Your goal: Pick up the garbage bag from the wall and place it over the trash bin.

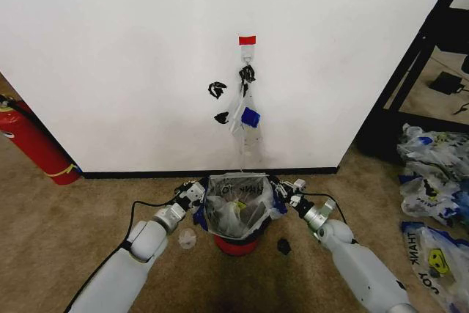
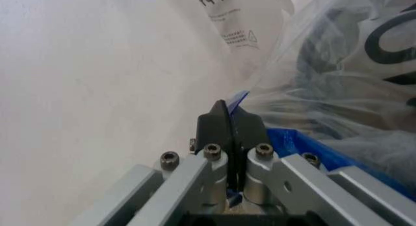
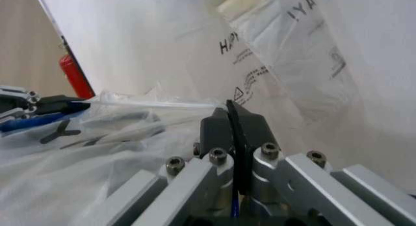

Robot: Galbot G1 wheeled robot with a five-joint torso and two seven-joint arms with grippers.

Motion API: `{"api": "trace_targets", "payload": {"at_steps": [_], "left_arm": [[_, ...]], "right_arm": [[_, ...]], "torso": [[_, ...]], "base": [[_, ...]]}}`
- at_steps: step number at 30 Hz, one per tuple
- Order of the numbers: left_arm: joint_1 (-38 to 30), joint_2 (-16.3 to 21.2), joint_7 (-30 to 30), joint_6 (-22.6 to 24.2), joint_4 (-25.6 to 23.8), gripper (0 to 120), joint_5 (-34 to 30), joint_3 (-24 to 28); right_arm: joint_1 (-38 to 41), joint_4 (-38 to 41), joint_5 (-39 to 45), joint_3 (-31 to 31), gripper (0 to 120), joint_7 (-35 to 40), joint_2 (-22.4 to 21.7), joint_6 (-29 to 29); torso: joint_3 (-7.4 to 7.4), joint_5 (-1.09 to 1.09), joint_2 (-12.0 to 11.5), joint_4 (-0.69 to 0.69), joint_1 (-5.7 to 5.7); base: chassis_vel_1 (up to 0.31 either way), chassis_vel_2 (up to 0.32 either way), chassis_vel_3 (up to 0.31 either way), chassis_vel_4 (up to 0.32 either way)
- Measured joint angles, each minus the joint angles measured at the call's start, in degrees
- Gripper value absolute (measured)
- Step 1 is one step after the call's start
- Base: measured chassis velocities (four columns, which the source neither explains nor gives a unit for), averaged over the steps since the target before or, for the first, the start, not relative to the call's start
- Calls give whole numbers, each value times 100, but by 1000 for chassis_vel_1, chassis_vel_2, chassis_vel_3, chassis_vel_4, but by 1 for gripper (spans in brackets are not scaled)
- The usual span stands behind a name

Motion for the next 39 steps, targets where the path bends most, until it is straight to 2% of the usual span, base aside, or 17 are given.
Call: {"api": "trace_targets", "payload": {"at_steps": [7, 13, 19, 27, 31, 32, 34, 36, 38, 39], "left_arm": [[-126, -53, 173, -93, 291, 0, -59, 16], [-113, -68, 514, -208, 498, 0, -45, 4], [-123, -51, 613, -284, 565, 0, -45, -24], [-1, 61, 607, -432, 436, 0, -88, -98], [51, 46, 232, -494, 420, 0, -246, -104], [90, 37, -13, -481, 373, 1, -410, -96], [204, 9, -305, -388, 206, 13, -734, -104], [287, -17, -404, -356, 111, 20, -962, -132], [298, -20, -418, -354, 98, 21, -1036, -139], [313, -24, -429, -352, 77, 26, -1154, -150]], "right_arm": [[130, -289, 60, 35, 0, 62, 171, -207], [-27, -267, -281, 15, 0, 230, 105, -514], [-175, -267, -511, 14, 0, 90, 48, -567], [-363, -253, -565, 109, 0, -420, -183, -484], [-442, -162, -479, 136, 0, -434, -266, -373], [-490, -83, -393, 154, 2, -436, -313, -305], [-577, 105, -314, 191, 13, -422, -399, -135], [-638, 212, -340, 217, 22, -361, -471, -7], [-651, 236, -347, 225, 22, -335, -488, 9], [-675, 280, -358, 239, 27, -289, -513, 25]], "torso": [[0, -1, 0, 1, 0], [-1, -1, 0, 0, 0], [-1, -1, 0, 0, 0], [-1, 1, 0, 0, 0], [-1, 0, 0, -1, 0], [-1, 0, 0, -1, 0], [-1, 0, 0, 0, -1], [-1, 0, 0, 0, 0], [-1, 0, 0, 1, -1], [-1, 0, 0, 0, 0]], "base": [[0, 0, 0, 0], [0, 0, 0, 0], [0, 0, 0, 0], [0, 0, 0, 0], [0, 0, 0, 0], [0, 0, 0, 0], [0, 0, 0, 0], [0, 0, 0, 0], [0, 0, 0, 0], [0, 0, 0, 0]]}}
